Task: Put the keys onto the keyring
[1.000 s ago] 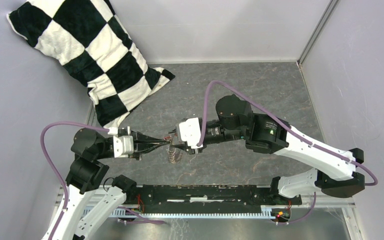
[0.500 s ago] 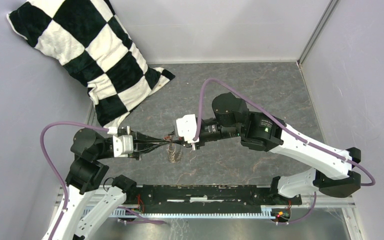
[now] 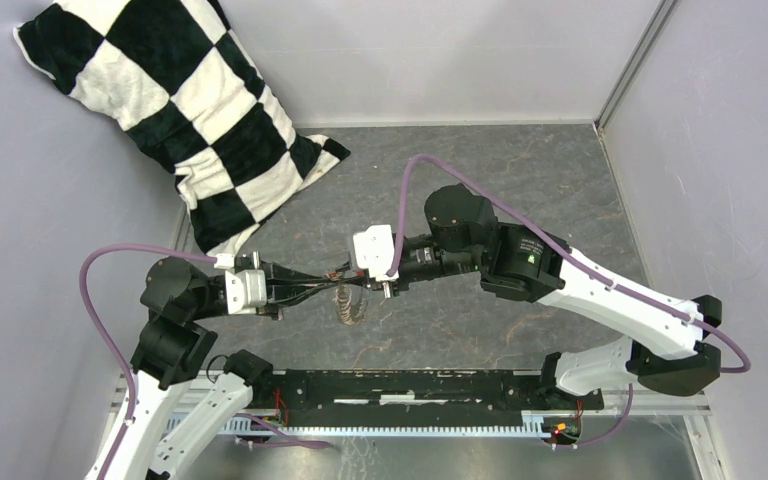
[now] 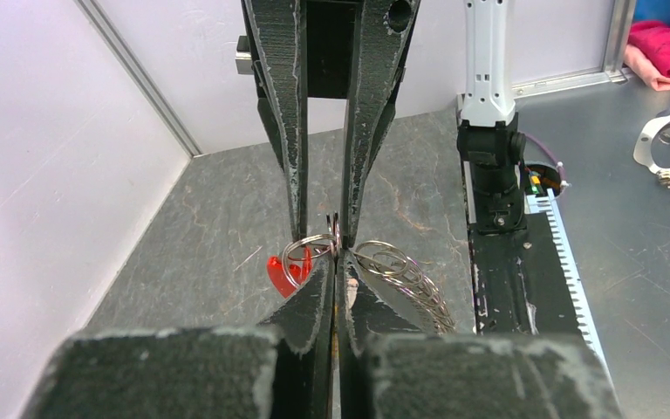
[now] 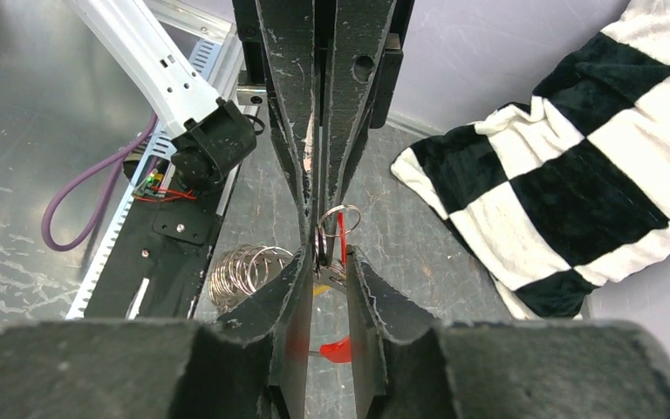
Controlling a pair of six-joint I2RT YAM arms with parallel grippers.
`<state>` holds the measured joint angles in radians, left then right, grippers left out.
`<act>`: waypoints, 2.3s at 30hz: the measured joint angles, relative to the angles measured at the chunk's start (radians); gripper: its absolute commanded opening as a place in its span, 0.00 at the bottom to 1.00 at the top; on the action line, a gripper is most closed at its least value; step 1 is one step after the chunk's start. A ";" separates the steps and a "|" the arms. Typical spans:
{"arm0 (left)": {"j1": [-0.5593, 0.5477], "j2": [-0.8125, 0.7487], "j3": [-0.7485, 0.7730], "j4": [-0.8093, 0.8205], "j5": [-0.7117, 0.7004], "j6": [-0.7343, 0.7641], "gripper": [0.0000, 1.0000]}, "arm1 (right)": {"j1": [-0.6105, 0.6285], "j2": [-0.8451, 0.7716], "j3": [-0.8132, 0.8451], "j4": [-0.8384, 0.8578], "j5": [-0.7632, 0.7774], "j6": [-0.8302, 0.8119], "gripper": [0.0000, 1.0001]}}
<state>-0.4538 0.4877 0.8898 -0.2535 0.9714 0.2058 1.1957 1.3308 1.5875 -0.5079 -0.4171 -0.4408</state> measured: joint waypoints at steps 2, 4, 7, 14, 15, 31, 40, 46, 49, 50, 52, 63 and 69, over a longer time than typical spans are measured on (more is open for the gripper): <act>0.000 0.000 0.000 0.000 -0.002 0.000 0.02 | 0.000 -0.003 -0.007 0.008 0.000 0.002 0.23; 0.000 0.000 0.000 0.000 -0.002 0.000 0.02 | 0.000 -0.005 -0.012 0.013 0.000 0.003 0.23; 0.000 0.000 0.000 0.000 -0.003 0.000 0.02 | 0.000 -0.009 -0.018 0.021 0.004 0.006 0.23; 0.000 0.000 0.000 0.000 -0.003 0.000 0.02 | 0.000 -0.024 -0.044 0.047 0.011 0.008 0.24; 0.000 0.000 0.000 0.000 -0.003 0.000 0.02 | 0.000 -0.025 -0.047 0.051 0.011 0.008 0.23; 0.000 0.000 -0.001 0.000 -0.005 0.000 0.13 | -0.001 -0.033 -0.065 0.080 0.011 0.012 0.00; 0.000 0.002 0.042 -0.142 -0.003 0.126 0.30 | -0.064 -0.051 -0.083 0.085 -0.034 0.036 0.00; 0.000 0.000 0.089 -0.263 -0.010 0.225 0.28 | -0.126 -0.058 -0.083 0.072 -0.117 0.056 0.00; 0.000 0.000 0.109 -0.305 -0.036 0.284 0.27 | -0.130 -0.058 -0.083 0.059 -0.163 0.060 0.00; 0.000 0.000 0.113 -0.306 -0.050 0.297 0.31 | -0.130 -0.057 -0.083 0.056 -0.181 0.061 0.00; 0.000 -0.001 0.114 -0.299 -0.075 0.307 0.36 | -0.131 -0.055 -0.083 0.049 -0.214 0.064 0.01; 0.000 0.073 0.137 -0.310 0.030 0.218 0.70 | -0.131 -0.033 -0.083 0.035 -0.272 0.079 0.00; 0.000 0.103 0.146 -0.353 0.034 0.187 0.59 | -0.131 -0.033 -0.083 0.037 -0.272 0.080 0.00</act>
<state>-0.4538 0.5907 1.0359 -0.6064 1.0054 0.3923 1.0649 1.2976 1.5047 -0.4709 -0.6888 -0.3611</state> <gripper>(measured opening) 0.614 0.011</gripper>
